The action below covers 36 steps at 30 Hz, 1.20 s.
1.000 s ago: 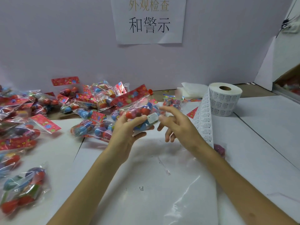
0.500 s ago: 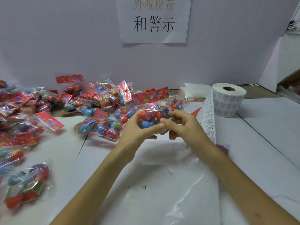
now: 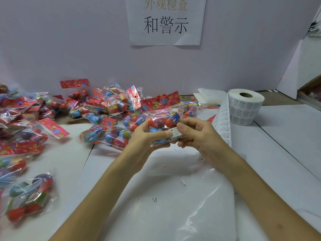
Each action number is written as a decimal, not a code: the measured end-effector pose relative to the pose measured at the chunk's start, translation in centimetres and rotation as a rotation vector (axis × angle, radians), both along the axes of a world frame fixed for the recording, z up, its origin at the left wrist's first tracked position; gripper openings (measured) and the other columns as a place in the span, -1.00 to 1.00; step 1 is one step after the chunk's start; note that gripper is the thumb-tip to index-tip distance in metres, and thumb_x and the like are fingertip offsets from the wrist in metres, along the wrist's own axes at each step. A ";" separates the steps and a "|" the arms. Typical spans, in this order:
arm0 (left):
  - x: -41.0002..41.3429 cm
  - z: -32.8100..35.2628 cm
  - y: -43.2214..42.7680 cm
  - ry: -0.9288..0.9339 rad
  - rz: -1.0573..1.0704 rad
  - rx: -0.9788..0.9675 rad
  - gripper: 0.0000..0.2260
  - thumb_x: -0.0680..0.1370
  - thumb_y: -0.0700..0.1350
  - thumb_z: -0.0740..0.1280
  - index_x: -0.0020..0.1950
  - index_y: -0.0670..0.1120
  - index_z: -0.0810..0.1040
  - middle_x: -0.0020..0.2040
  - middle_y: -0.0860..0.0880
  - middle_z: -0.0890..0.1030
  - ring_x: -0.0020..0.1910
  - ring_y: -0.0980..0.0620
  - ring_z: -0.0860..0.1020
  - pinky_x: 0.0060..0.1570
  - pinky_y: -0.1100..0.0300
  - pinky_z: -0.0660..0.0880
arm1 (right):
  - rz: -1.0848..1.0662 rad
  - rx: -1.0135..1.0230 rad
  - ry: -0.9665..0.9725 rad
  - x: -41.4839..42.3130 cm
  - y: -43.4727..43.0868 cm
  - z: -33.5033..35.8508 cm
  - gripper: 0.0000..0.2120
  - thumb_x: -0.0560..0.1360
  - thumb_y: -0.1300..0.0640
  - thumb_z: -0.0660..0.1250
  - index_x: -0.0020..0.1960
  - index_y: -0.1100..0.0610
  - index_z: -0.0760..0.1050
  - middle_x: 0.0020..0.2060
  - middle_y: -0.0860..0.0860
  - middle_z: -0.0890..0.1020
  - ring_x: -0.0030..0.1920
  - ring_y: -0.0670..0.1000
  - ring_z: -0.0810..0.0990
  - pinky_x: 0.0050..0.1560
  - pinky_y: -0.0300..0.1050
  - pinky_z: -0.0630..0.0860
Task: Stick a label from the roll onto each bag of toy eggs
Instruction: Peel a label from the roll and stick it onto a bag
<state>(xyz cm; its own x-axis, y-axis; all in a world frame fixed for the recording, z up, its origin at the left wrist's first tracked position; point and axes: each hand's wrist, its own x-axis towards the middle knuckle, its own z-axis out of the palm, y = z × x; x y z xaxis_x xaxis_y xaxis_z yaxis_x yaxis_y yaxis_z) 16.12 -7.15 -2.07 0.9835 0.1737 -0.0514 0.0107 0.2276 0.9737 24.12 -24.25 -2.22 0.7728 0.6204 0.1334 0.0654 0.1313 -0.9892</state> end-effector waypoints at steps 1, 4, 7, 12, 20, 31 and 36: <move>0.0 0.0 0.0 -0.001 0.003 -0.002 -0.33 0.31 -0.16 0.60 0.38 -0.16 0.48 0.18 -0.18 0.68 -0.03 -0.07 0.73 -0.08 0.16 0.64 | 0.005 -0.004 0.003 0.0 0.0 0.0 -0.71 0.48 0.01 0.39 0.07 0.20 0.62 -0.17 0.18 0.70 -0.31 0.06 0.65 -0.24 -0.16 0.59; 0.0 -0.1 0.0 -0.020 0.031 0.011 -0.36 0.33 -0.15 0.60 0.37 -0.16 0.49 0.16 -0.18 0.68 -0.03 -0.08 0.73 -0.09 0.16 0.64 | 0.003 -0.041 -0.027 0.0 0.0 -0.1 -0.80 0.60 0.08 0.33 0.10 0.19 0.60 -0.12 0.27 0.69 -0.28 0.08 0.64 -0.20 -0.12 0.58; 0.0 -0.1 -0.1 -0.034 0.074 0.036 -0.36 0.30 -0.09 0.53 0.36 -0.15 0.50 0.16 -0.17 0.69 -0.01 -0.09 0.73 -0.05 0.11 0.66 | -0.053 -0.093 -0.123 -0.2 0.2 -0.3 -0.80 0.60 0.09 0.37 0.16 0.17 0.59 -0.20 0.11 0.69 -0.29 0.07 0.65 -0.18 -0.08 0.59; -0.1 0.1 0.1 -0.032 0.007 -0.037 -0.38 0.32 -0.19 0.61 0.35 -0.16 0.52 0.19 -0.19 0.68 0.07 -0.16 0.71 -0.04 0.09 0.67 | -0.010 -0.069 -0.135 -0.1 0.0 -0.1 -0.68 0.47 0.03 0.41 0.15 0.19 0.61 -0.19 0.09 0.70 -0.29 0.05 0.65 -0.18 -0.12 0.59; 0.1 -0.1 0.2 -0.036 0.030 -0.048 -0.41 0.34 -0.10 0.54 0.35 -0.12 0.52 0.18 -0.15 0.69 0.09 -0.16 0.71 -0.03 0.08 0.68 | 0.012 -0.073 -0.140 0.0 -0.2 -0.2 -0.82 0.64 0.27 0.27 0.19 0.21 0.59 -0.18 0.11 0.70 -0.27 0.05 0.66 -0.18 -0.14 0.60; 0.4 -0.9 0.4 -0.032 0.042 0.039 -0.56 0.45 -0.43 0.49 0.25 -0.14 0.52 -0.05 -0.11 0.75 -0.05 -0.16 0.74 -0.14 0.14 0.67 | -0.043 -0.126 -0.166 -0.2 0.3 -0.3 -0.75 0.62 0.37 0.26 0.23 0.17 0.56 -0.28 0.00 0.66 -0.34 0.06 0.60 -0.18 -0.07 0.60; 0.3 -0.7 -0.1 -0.067 0.018 0.046 -0.54 0.41 -0.20 0.56 0.26 -0.09 0.53 0.06 -0.12 0.74 -0.01 -0.14 0.74 -0.12 0.15 0.66 | -0.100 -0.120 -0.196 -0.2 0.3 -0.3 -0.88 0.61 0.22 0.35 0.12 0.13 0.62 -0.31 0.06 0.65 -0.33 0.07 0.62 -0.23 -0.10 0.61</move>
<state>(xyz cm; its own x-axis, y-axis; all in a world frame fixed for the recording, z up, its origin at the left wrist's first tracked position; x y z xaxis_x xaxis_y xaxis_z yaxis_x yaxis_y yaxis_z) 16.46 -7.25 -2.76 0.9812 0.1918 0.0227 -0.0582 0.1817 0.9816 23.91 -23.95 -2.51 0.7980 0.5624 0.2164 0.2641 -0.0036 -0.9645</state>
